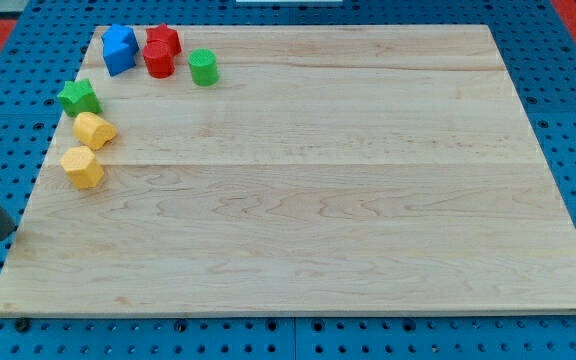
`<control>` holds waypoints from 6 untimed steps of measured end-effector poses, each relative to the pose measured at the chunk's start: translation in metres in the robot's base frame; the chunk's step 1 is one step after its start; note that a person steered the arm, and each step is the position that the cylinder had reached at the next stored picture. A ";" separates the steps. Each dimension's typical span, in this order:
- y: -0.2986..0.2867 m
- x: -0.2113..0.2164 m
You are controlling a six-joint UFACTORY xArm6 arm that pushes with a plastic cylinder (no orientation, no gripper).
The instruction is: Place your arm at the bottom left corner of the board
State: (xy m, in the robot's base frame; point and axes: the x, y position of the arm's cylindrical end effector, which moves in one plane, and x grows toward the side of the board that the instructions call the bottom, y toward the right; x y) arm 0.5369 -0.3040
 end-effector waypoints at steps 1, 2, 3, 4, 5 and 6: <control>0.016 -0.021; 0.044 -0.037; 0.057 -0.039; 0.066 -0.039; 0.078 -0.039; 0.110 -0.039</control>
State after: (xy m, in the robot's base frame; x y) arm 0.4975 -0.1943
